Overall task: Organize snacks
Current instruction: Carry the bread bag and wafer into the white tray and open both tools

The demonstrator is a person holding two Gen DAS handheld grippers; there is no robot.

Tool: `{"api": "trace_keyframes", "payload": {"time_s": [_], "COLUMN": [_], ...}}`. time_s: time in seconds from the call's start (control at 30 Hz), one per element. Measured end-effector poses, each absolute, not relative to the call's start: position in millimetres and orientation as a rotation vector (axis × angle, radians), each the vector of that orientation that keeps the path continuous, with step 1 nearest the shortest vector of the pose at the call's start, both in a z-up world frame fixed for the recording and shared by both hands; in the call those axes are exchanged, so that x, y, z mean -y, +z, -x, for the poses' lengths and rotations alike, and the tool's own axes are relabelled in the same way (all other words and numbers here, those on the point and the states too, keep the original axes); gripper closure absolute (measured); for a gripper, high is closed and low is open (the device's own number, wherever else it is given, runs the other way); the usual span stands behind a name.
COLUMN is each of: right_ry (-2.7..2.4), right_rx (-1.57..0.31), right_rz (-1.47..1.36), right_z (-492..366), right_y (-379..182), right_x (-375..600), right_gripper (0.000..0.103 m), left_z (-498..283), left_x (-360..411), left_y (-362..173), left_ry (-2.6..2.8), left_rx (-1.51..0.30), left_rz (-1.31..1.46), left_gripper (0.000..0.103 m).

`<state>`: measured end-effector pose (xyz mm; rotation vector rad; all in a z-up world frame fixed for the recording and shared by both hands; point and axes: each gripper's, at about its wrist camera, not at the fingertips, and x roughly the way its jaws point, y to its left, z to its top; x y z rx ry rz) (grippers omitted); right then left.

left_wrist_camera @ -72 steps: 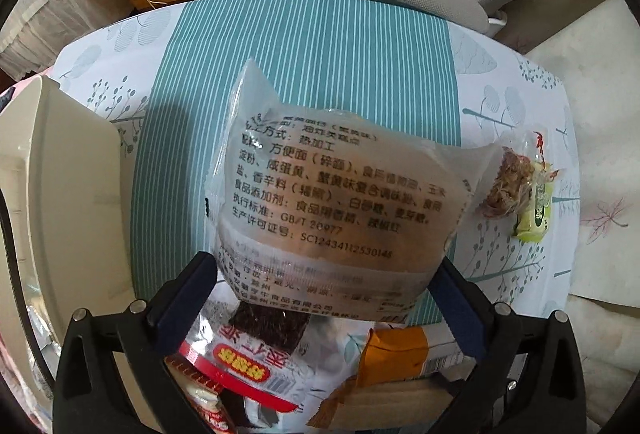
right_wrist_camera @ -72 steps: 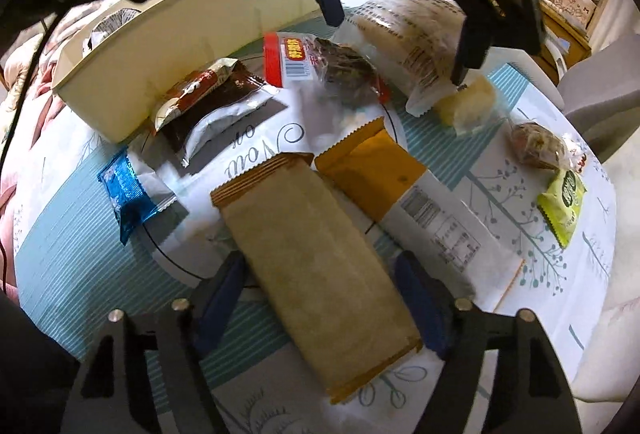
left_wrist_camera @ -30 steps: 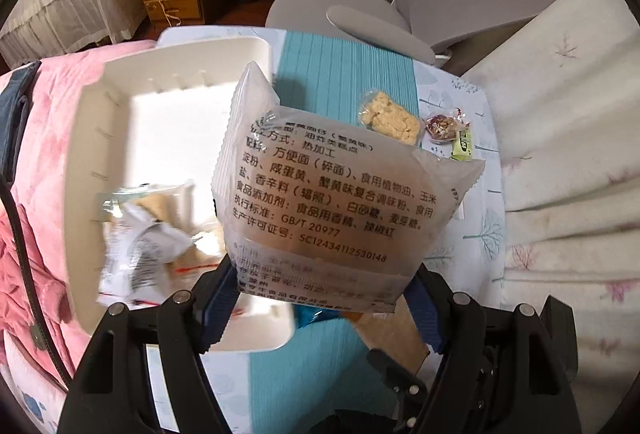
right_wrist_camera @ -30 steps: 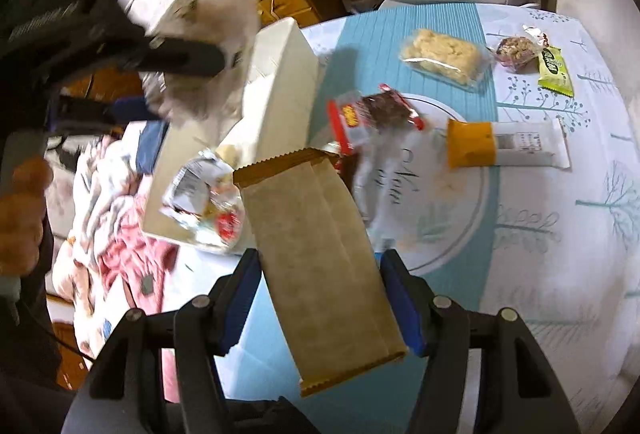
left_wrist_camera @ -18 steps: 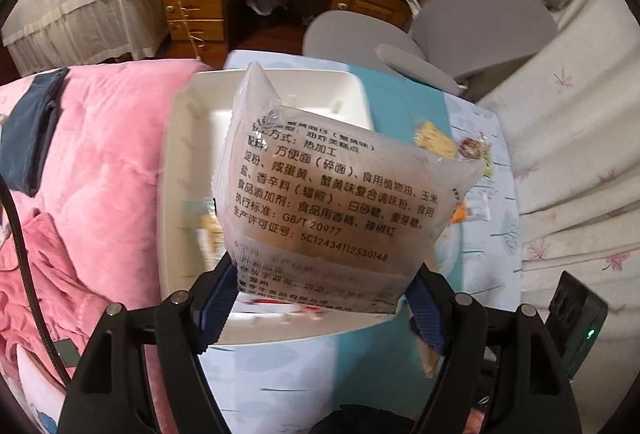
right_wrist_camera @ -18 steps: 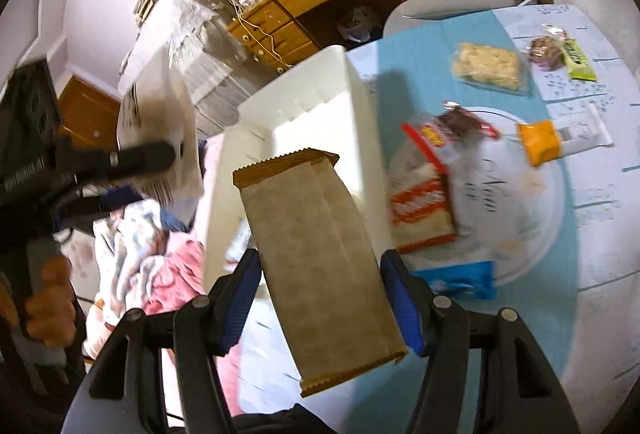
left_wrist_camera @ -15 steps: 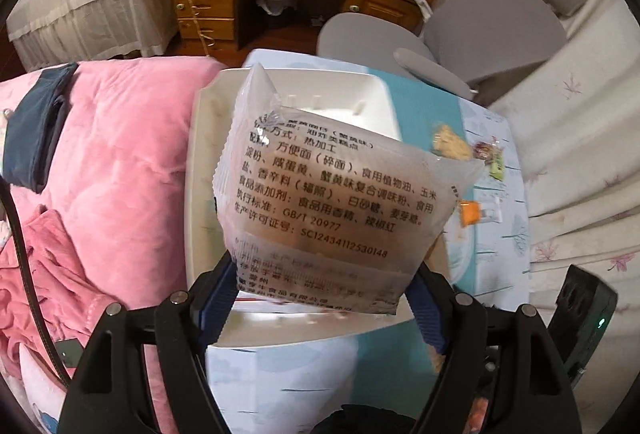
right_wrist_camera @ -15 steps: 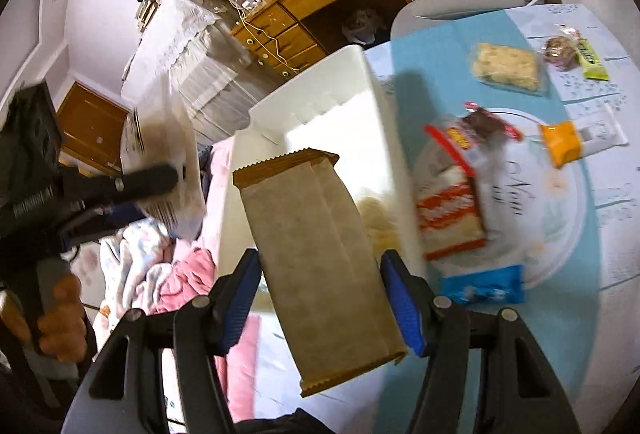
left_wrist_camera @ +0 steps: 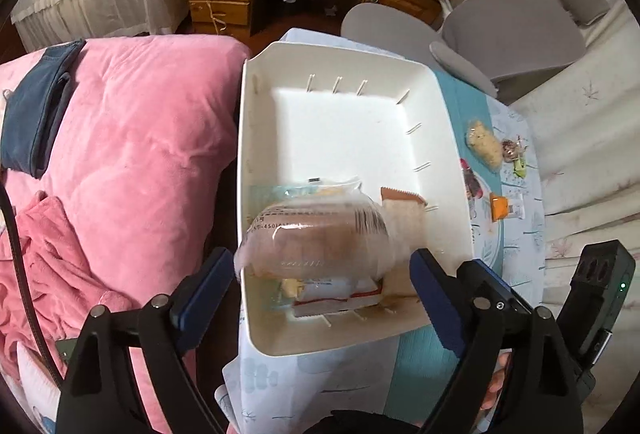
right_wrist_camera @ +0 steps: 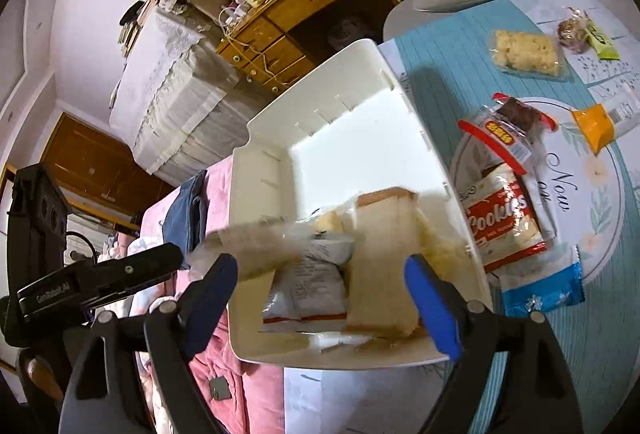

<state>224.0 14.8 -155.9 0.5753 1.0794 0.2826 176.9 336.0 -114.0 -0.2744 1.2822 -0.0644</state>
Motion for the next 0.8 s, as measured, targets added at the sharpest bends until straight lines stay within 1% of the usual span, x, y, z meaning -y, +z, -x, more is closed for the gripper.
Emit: {"api": "trace_keyframes", "payload": {"time_s": [0.5,0.8], "right_ry": [0.215,0.325], "right_rx": [-1.056,-1.119], "right_rz": [-0.527,-0.446], "right_z": [-195.4,-192.5], "right_y": [-147.1,-142.0], "right_x": [68.7,124.6], "right_gripper": [0.017,0.017], "left_z": [-129.8,-94.8], "left_x": [-242.5,-176.8], "left_y": [-106.7,-110.7], "left_ry": [-0.129,-0.018], "left_rx": [-1.194,-1.192], "left_rz": [0.345,0.416], "left_gripper": [0.014,0.014]}}
